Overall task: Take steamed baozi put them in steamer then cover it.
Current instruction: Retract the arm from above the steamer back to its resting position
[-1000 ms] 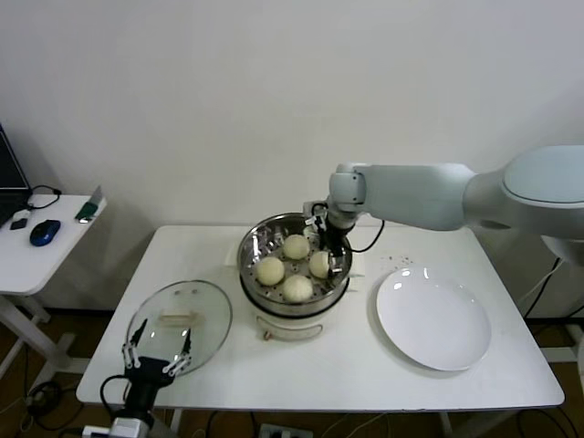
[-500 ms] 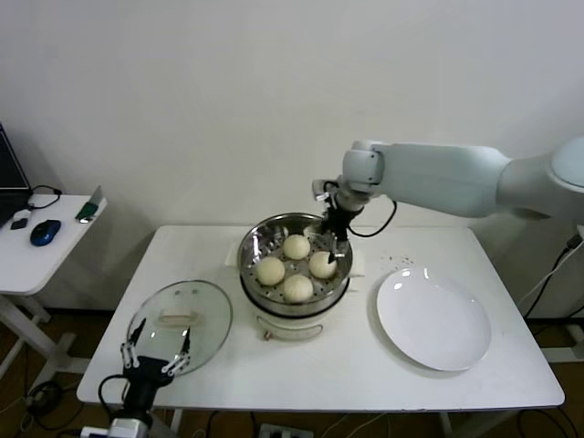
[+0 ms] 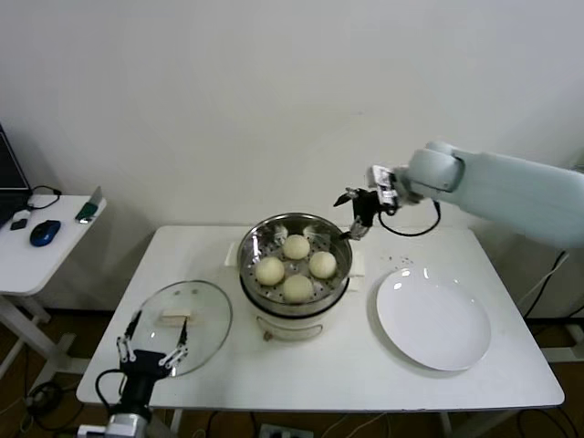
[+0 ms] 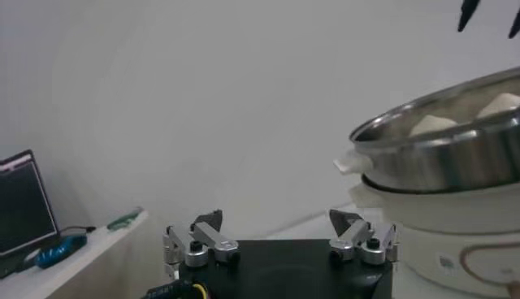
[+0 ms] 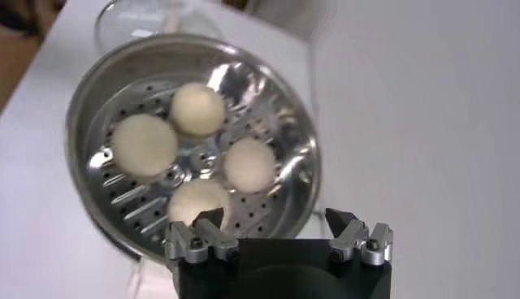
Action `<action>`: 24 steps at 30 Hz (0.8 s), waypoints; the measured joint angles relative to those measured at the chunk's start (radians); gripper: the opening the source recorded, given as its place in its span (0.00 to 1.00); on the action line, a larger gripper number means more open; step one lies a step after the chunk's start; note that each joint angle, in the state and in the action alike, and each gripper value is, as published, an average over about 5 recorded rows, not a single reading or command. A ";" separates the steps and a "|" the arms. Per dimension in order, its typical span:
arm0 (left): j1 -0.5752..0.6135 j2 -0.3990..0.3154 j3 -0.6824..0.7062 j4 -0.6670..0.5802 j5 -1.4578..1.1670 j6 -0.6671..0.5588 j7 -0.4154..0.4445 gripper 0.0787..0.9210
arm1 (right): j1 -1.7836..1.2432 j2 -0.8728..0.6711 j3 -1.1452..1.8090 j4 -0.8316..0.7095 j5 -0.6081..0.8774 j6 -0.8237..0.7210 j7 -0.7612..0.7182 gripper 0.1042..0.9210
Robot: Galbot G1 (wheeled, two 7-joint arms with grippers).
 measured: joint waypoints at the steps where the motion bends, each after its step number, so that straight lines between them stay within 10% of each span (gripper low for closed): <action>1: -0.003 -0.002 -0.001 0.000 0.002 -0.002 -0.001 0.88 | -0.039 -0.028 0.041 0.014 -0.006 0.016 0.024 0.88; 24: -0.049 -0.024 -0.034 0.014 0.146 -0.014 0.011 0.88 | -1.182 -0.164 1.231 0.224 -0.084 0.202 0.371 0.88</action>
